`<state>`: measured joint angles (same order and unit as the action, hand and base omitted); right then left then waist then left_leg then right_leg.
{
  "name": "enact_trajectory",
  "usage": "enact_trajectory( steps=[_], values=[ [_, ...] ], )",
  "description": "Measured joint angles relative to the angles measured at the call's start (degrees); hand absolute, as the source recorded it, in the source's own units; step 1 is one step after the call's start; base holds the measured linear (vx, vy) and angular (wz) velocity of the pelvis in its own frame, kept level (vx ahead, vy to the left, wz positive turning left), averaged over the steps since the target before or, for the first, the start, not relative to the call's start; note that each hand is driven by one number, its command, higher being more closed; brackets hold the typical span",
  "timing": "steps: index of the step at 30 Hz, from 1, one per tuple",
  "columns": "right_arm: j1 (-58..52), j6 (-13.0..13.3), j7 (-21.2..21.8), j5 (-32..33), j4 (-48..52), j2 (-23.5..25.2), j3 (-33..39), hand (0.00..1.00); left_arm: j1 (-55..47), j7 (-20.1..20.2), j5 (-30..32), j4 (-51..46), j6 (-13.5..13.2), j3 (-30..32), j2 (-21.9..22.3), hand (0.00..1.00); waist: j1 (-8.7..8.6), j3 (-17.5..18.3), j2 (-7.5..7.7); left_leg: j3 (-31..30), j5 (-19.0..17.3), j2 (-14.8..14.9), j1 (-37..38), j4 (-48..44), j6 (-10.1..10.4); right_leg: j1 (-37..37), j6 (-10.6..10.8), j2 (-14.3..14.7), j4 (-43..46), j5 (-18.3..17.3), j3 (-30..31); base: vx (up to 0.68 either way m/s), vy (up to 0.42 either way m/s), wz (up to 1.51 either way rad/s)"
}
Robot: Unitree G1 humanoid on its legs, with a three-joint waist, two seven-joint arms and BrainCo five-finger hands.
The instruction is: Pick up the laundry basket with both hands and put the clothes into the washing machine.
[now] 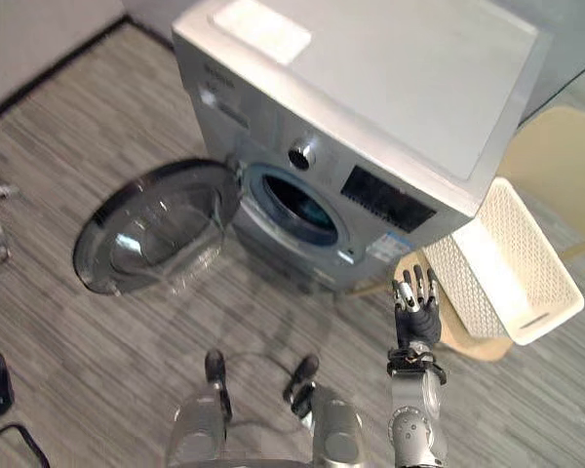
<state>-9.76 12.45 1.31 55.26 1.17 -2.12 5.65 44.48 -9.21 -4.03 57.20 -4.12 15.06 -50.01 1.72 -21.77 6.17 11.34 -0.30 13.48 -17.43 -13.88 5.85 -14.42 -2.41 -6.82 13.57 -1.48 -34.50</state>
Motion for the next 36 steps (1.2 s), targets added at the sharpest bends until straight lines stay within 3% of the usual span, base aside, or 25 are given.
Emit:
enact_trajectory(
  steps=[4, 7, 9, 15, 19, 22, 25, 27, 29, 33, 36],
  values=[
    [0.04, 0.52, 0.11, 0.51, 2.93, 0.17, -0.08, 0.00, 5.55, -0.08, -3.29, 6.32, -0.11, -1.44, -0.69, 0.00, 0.42, -3.70, 2.22, -0.56, -0.97, 2.70, -5.39, -4.46, 0.50, -3.24, -0.84, 2.08, -0.22, 0.68, 0.16, -0.15, -0.060, -0.21],
    [-0.11, 0.76, 0.11, 1.48, 4.87, 0.81, -0.95, 0.00, 5.53, -0.20, -10.08, 11.82, 1.15, 1.15, -0.43, 0.00, 0.19, -5.27, 4.72, -0.85, -1.14, 4.61, -10.12, -6.12, 0.81, -6.17, -0.63, 4.67, -3.27, 1.84, 0.52, -0.04, -0.033, -0.20],
    [-0.08, 0.73, 0.11, 1.61, 4.87, 0.82, -1.46, 0.00, 4.95, 0.21, -10.98, 12.28, 1.49, 1.58, 0.62, 0.00, 0.21, -5.52, 4.97, -0.80, -1.05, 4.72, -10.56, -6.22, 0.69, -6.59, -1.29, 4.95, -3.75, 2.68, 0.83, 0.02, 0.026, -0.11],
    [0.67, 0.67, 0.37, 1.65, 4.84, 0.85, -2.08, 0.00, -2.28, 0.40, -15.94, 9.47, 1.03, 6.14, 10.06, 0.00, 0.23, -5.50, 5.00, 0.20, -1.45, 4.56, -10.59, -7.08, 0.56, -7.06, -1.79, 4.74, -3.92, 3.72, 2.00, 0.07, 0.095, -0.08],
    [2.84, 0.41, 0.36, 1.63, 4.46, 1.16, -2.13, 0.00, -11.47, 0.37, -20.44, 1.61, -0.59, 6.15, 20.44, 0.00, 0.57, -5.47, 4.97, 1.33, -1.63, 4.25, -8.13, -6.89, 0.29, -5.63, -1.82, 4.29, -3.52, 3.74, 3.02, 0.04, 0.079, -0.05],
    [3.67, 0.38, 0.27, 1.62, 3.48, 1.21, -2.14, 0.00, -18.03, 0.33, -21.24, -3.39, -1.30, -1.94, 28.98, 0.00, 0.40, -4.90, 4.15, 1.63, -1.92, 2.96, -5.11, -5.51, -0.19, -3.57, -0.53, 2.93, -2.59, 2.77, 3.15, 0.00, 0.073, 0.12],
    [3.49, -0.15, 0.12, 1.60, 1.73, 1.28, -2.18, 0.00, -23.50, 1.57, -20.47, -3.93, -1.19, -12.44, 36.88, 0.00, -0.72, -1.76, 2.94, 2.76, -1.96, 0.81, -2.39, -2.34, -0.48, -2.43, 0.62, 1.05, -2.38, 1.94, 3.53, 0.03, 0.091, 0.12],
    [2.50, -0.46, 0.14, 1.57, 1.77, 1.34, -2.23, 0.00, -26.13, 3.23, -20.09, -3.58, -0.70, -21.64, 43.11, 0.00, -1.04, 0.70, 1.25, 4.88, -1.91, -0.58, 2.05, 0.45, -0.56, -0.59, 1.48, -0.27, -2.33, 1.37, 5.43, 0.06, 0.099, -0.16],
    [1.49, -0.55, 0.13, 1.56, 1.79, 1.34, -2.23, 0.00, -25.50, 4.28, -20.07, -3.54, -0.70, -26.55, 45.98, 0.00, -1.56, 3.31, 0.22, 6.83, -1.82, -1.47, 4.21, 2.48, -0.61, -0.43, 1.66, -0.83, -2.87, 1.29, 7.06, 0.04, 0.060, -0.38],
    [0.25, -0.55, 0.09, 1.57, 2.62, 0.80, -1.80, 0.00, -20.69, 3.41, -19.99, -2.59, -1.35, -27.97, 46.26, 0.00, -5.19, 5.90, -1.11, 14.55, -0.71, -2.72, 11.00, 8.65, -0.55, -0.03, 2.61, -0.16, -5.19, 2.54, 13.38, 0.06, 0.068, -0.83],
    [-0.02, -0.50, 0.01, 1.55, 2.62, -0.27, 0.16, 0.00, -15.80, 1.48, -19.85, -2.37, -1.65, -23.54, 42.40, 0.00, -7.11, 7.76, -2.45, 22.91, -0.05, -3.53, 14.68, 12.34, -0.14, -1.52, 2.68, 1.87, -8.74, 6.04, 20.13, 0.08, 0.079, -1.35]
  ],
)
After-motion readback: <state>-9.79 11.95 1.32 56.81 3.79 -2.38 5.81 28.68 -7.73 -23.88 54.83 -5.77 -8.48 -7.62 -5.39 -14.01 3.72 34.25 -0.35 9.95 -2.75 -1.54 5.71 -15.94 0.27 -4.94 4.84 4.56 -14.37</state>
